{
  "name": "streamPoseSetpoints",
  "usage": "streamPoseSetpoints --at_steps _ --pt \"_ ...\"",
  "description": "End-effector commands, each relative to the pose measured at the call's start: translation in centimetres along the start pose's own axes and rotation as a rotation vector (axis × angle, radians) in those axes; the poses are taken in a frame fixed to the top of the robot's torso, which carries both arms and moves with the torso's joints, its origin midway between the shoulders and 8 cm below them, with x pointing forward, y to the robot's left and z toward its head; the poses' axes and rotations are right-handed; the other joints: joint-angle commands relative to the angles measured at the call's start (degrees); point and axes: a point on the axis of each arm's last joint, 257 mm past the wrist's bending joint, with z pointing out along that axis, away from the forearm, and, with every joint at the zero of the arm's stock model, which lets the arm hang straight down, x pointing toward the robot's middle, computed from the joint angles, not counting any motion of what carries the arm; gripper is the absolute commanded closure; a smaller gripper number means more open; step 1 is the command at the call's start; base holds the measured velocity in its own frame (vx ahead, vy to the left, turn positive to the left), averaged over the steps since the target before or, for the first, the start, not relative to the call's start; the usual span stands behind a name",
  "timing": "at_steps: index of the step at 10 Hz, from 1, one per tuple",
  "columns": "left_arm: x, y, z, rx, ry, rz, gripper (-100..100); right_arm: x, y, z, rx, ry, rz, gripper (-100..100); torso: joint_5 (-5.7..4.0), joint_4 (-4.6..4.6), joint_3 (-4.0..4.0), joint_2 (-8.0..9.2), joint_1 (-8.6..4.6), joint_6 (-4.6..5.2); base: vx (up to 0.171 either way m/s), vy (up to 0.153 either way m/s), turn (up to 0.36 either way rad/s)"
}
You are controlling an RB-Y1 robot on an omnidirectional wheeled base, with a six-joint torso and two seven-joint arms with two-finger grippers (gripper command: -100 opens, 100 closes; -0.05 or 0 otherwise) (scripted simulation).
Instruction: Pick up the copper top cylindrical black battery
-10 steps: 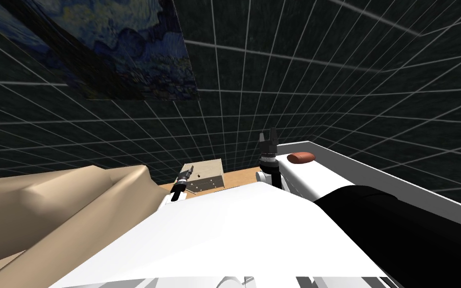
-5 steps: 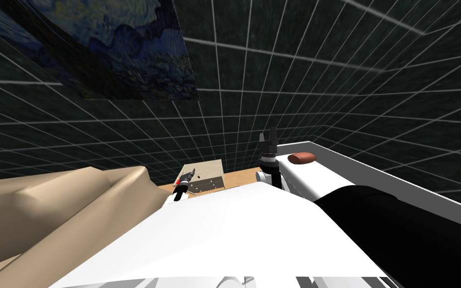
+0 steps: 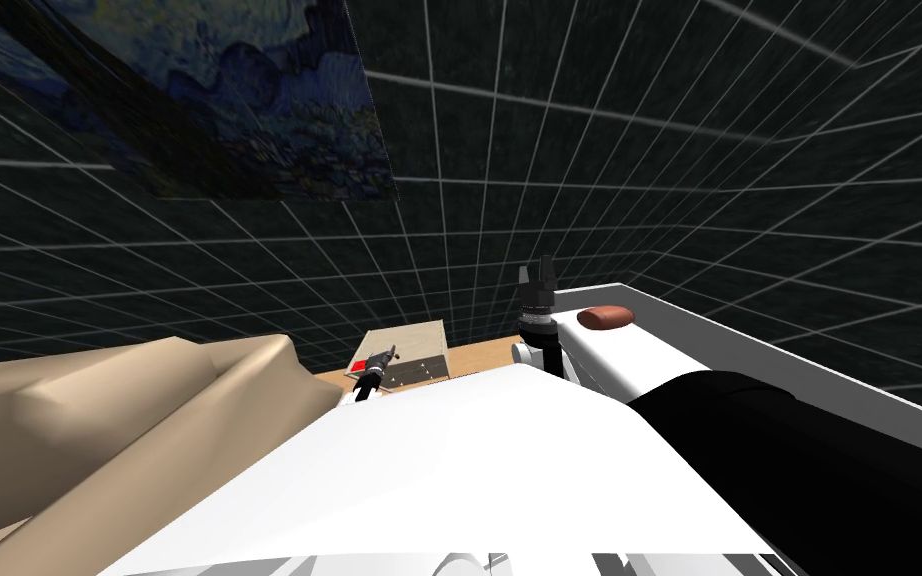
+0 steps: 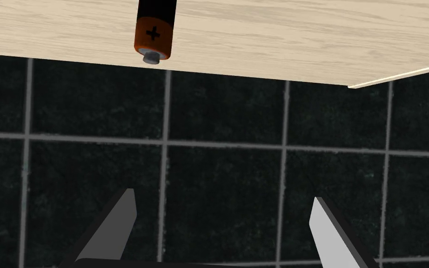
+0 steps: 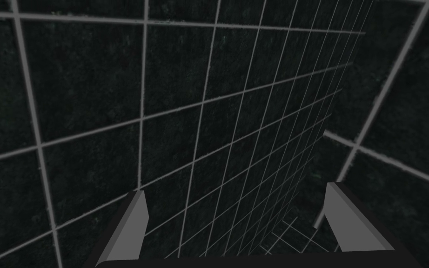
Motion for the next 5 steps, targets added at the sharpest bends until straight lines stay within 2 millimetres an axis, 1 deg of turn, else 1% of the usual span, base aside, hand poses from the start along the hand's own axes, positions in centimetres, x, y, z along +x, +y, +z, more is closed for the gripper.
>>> streamPoseSetpoints --at_steps 1,3,4,5 --pt "2.3 -0.7 -0.1 0.000 0.060 0.029 -100 0.0 0.0 0.0 0.000 0.000 0.000 0 0.00 0.00 0.00 0.00 0.00 0.00 0.039 0.010 -0.008" --pt "4.8 -1.6 -0.3 0.007 0.120 0.054 -100 0.0 0.0 0.0 0.000 0.000 0.000 0 0.00 0.00 -0.01 -0.02 0.01 0.00 0.036 0.006 -0.004" --pt "6.8 -2.5 -0.5 0.016 0.166 0.073 -100 0.0 0.0 0.0 0.000 0.000 0.000 0 0.00 0.00 -0.01 -0.01 -0.01 0.00 0.037 0.002 -0.008" --pt "6.8 -2.5 -0.5 0.016 0.166 0.073 -100 0.0 0.0 0.0 0.000 0.000 0.000 0 -0.01 0.00 0.00 0.00 -0.02 -0.01 0.032 0.005 0.000"
